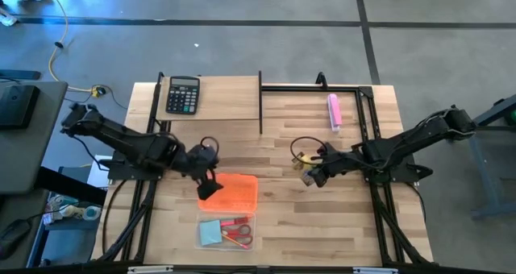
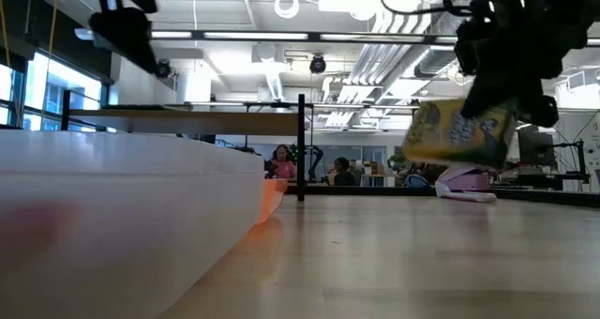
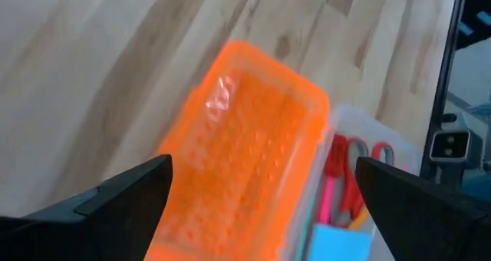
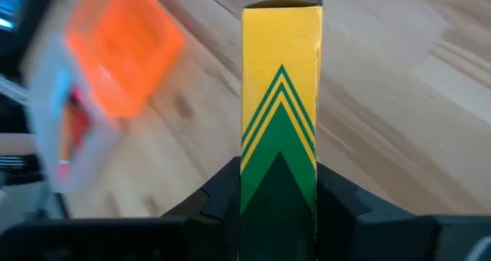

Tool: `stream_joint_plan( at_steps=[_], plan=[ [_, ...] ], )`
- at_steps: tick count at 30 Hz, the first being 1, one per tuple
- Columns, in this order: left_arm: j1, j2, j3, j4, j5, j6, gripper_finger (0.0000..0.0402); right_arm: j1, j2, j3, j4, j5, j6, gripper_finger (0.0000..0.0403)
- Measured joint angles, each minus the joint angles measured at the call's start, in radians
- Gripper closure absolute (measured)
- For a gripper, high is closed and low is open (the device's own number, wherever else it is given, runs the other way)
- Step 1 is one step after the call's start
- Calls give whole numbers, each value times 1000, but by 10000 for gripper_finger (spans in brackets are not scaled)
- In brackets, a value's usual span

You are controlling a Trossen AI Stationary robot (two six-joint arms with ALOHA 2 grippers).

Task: Pack school essentials
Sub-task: Put the yellow crayon box in the orange supply box

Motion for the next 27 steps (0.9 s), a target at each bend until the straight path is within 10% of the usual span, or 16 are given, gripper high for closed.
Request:
stream_joint_plan(
  at_steps=[27],
  plan=[
    [-499,83,0,-181,-110,-681,3,0,0,0,617,58,-109,298]
  ],
)
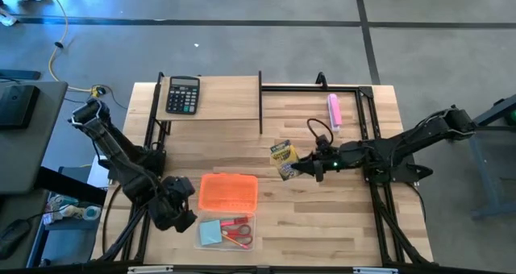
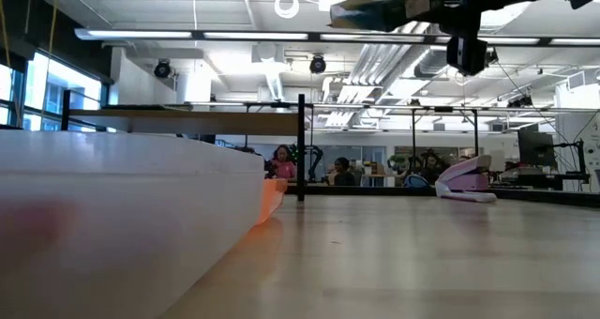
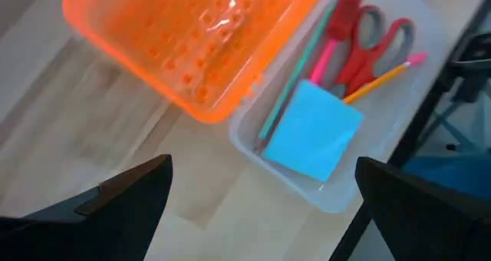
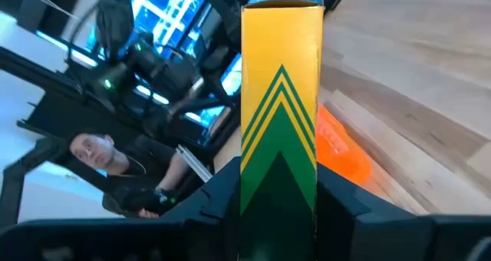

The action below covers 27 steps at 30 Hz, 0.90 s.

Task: Pack school essentials
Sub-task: Put the yellow crayon box in the orange supply box

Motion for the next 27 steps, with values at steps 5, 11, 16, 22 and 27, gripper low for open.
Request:
stream_joint_plan(
  at_steps=[5,11,16,22,27],
  plan=[
    [-39,65,0,-62,40,-177,3,0,0,0,29,2,0,298],
    [-67,130,0,-159,118,-359,3,1,0,6,31,2,-1,298],
    [-52,184,0,-169,133,-505,3,1,0,55,5,3,-58,298],
    [5,276,0,-162,212,-545,3,1,0,131,-138,4,-92,298],
    [49,318,0,-136,236,-513,3,1,0,170,-254,18,-96,298]
  ],
)
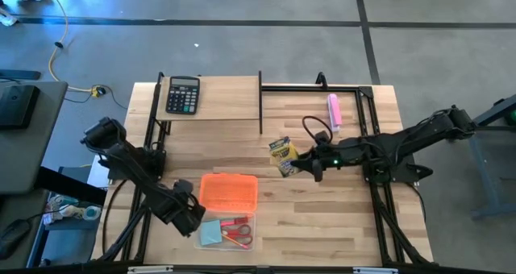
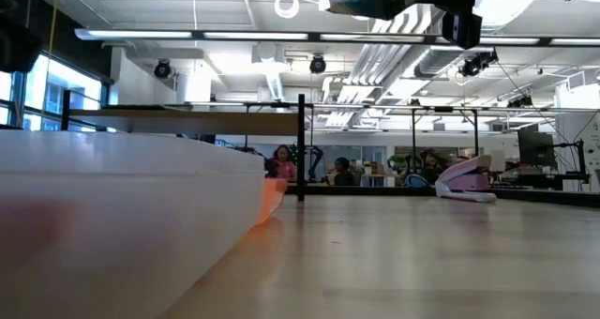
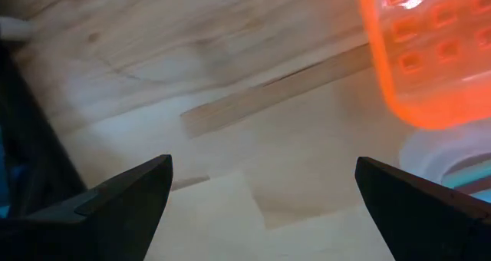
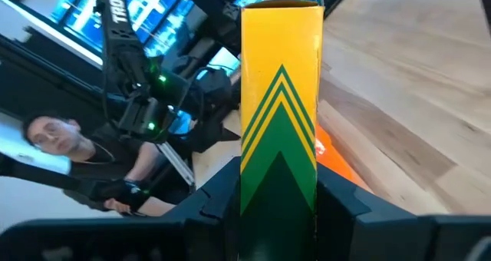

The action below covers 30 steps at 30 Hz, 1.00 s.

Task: Pack school essentials
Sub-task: Put the yellow crayon box in the orange supply box

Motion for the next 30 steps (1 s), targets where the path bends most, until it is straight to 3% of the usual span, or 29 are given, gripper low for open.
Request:
stream_joint_plan(
  at_steps=[11,30],
  plan=[
    [77,62,0,86,-1,33,3,0,0,12,-33,0,-1,298],
    [192,62,0,341,-55,65,3,-1,0,12,-53,-27,-20,298]
  ],
)
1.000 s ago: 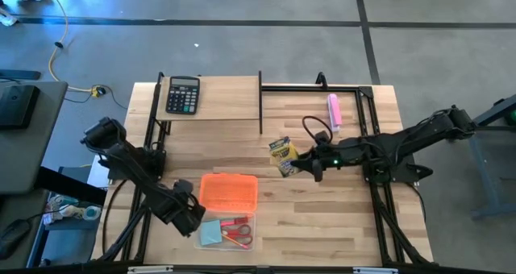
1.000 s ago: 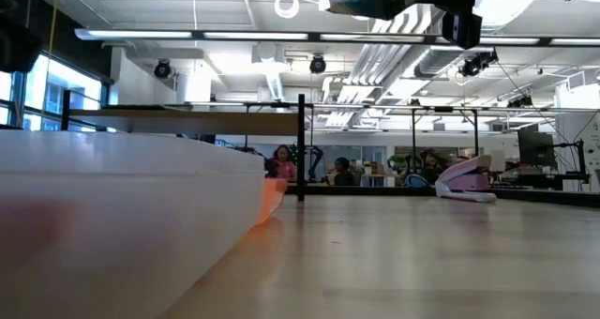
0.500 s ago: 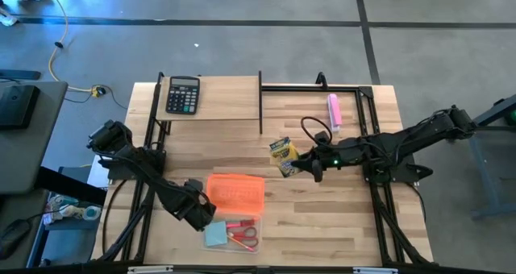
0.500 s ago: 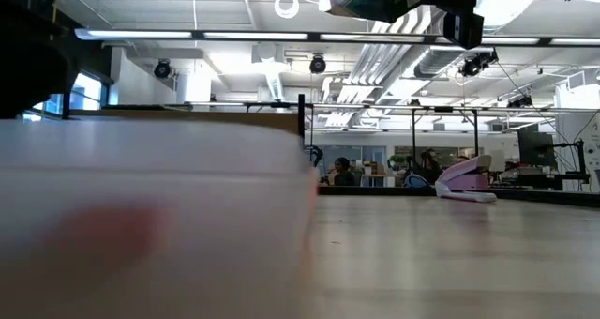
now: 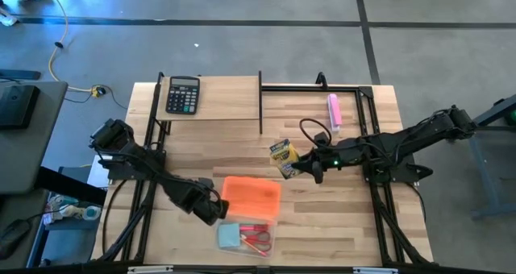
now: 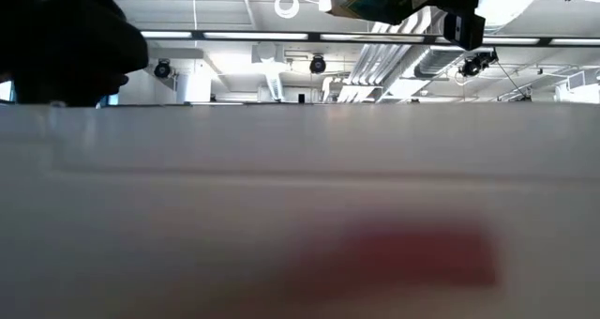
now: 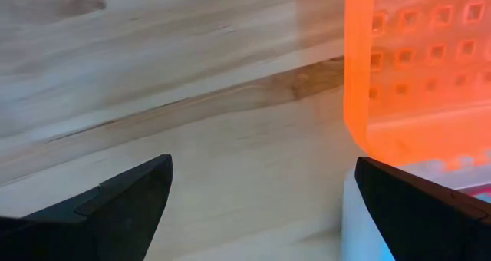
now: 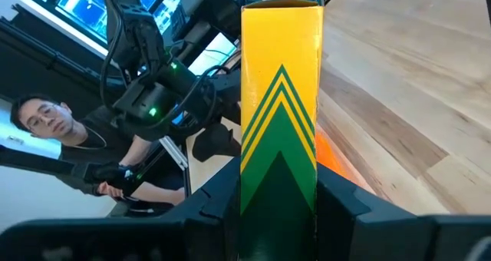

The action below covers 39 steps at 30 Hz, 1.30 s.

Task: Pack school essentials
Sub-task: Put the yellow crayon box in the orange supply box

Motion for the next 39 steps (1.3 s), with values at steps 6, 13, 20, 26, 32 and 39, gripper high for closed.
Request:
stream_joint_plan(
  at_steps=[6,13,20,26,32,39],
  plan=[
    [13,0,0,3,-3,27,3,0,0,0,-9,-24,-15,298],
    [20,-23,0,-91,-16,65,3,0,0,0,-36,-42,-16,298],
    [65,-114,0,-123,-111,148,3,0,0,0,-46,-42,-16,298],
    [149,-156,29,-41,-182,300,3,-13,0,0,-50,-42,-16,298],
    [239,-112,124,128,-202,512,3,-63,0,0,-50,-46,-17,298],
    [300,-46,166,186,-129,583,3,-102,0,0,-51,-89,-20,298]
  ],
)
